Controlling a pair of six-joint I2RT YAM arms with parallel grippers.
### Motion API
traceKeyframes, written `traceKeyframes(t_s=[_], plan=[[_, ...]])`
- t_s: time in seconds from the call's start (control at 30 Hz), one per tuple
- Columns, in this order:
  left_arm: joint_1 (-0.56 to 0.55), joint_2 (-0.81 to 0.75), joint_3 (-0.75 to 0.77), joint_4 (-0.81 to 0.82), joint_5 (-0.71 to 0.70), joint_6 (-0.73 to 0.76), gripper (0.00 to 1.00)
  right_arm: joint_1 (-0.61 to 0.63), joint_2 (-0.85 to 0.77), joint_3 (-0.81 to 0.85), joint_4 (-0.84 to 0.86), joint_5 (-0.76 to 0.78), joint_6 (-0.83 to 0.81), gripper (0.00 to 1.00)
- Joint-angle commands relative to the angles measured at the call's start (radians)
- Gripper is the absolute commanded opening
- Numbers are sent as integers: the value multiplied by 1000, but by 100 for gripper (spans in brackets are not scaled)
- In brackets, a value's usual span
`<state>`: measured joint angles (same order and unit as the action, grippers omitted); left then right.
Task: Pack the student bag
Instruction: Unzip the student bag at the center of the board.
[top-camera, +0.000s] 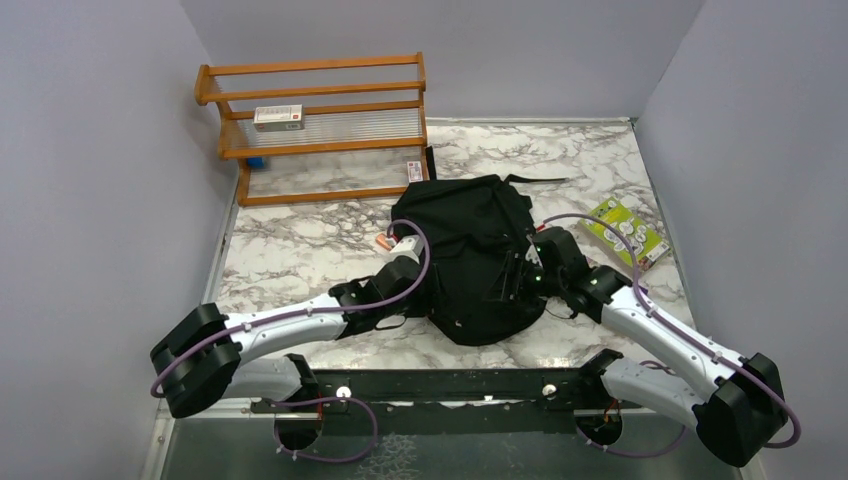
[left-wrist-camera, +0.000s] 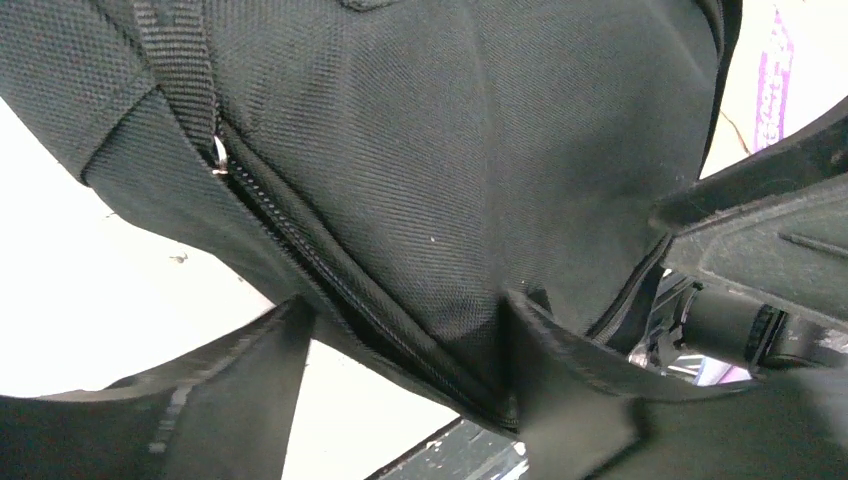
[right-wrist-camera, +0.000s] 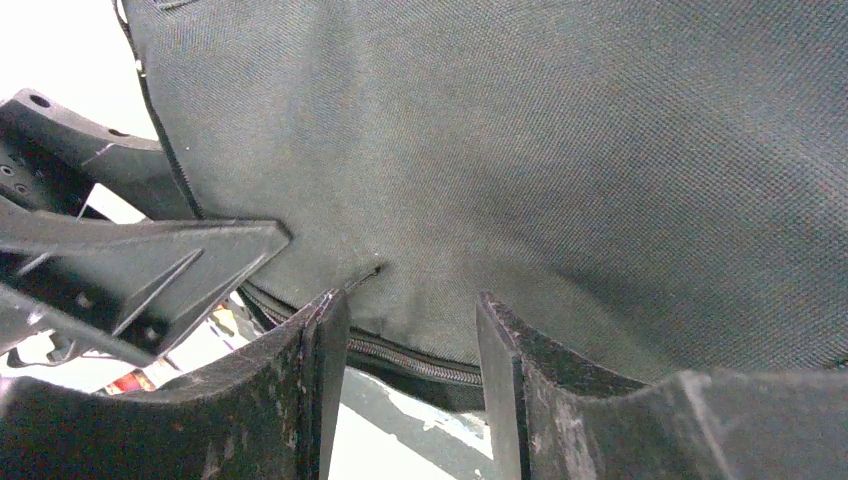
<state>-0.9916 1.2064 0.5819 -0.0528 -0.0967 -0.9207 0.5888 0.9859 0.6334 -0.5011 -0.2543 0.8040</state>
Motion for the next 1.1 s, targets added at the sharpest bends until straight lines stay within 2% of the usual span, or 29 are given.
traceKeyframes(t_s=[0.0, 0.13, 0.2, 0.33, 0.57, 0.63, 0.9, 1.07], plan=[[-7, 34, -31, 102, 54, -23, 60, -1, -21, -14, 39, -47, 8, 54], [-7, 49, -100, 253, 75, -15, 39, 0, -38, -26, 37, -68, 27, 54], [-12, 46, -146, 379, 74, 3, 26, 0, -50, -47, 50, -81, 50, 54], [-45, 8, -201, 526, -15, 97, 1, 0, -75, -95, 91, -101, 115, 54], [-74, -66, -220, 664, -153, 257, 0, -1, -86, -140, 219, -143, 203, 53], [-78, -67, -220, 694, -171, 281, 0, 0, -68, -137, 244, -160, 204, 49], [-82, -3, -193, 739, -202, 309, 0, 13, -26, -164, 267, -170, 144, 39], [-81, 18, -197, 797, -265, 309, 0, 57, -112, -256, 294, -113, 110, 39]])
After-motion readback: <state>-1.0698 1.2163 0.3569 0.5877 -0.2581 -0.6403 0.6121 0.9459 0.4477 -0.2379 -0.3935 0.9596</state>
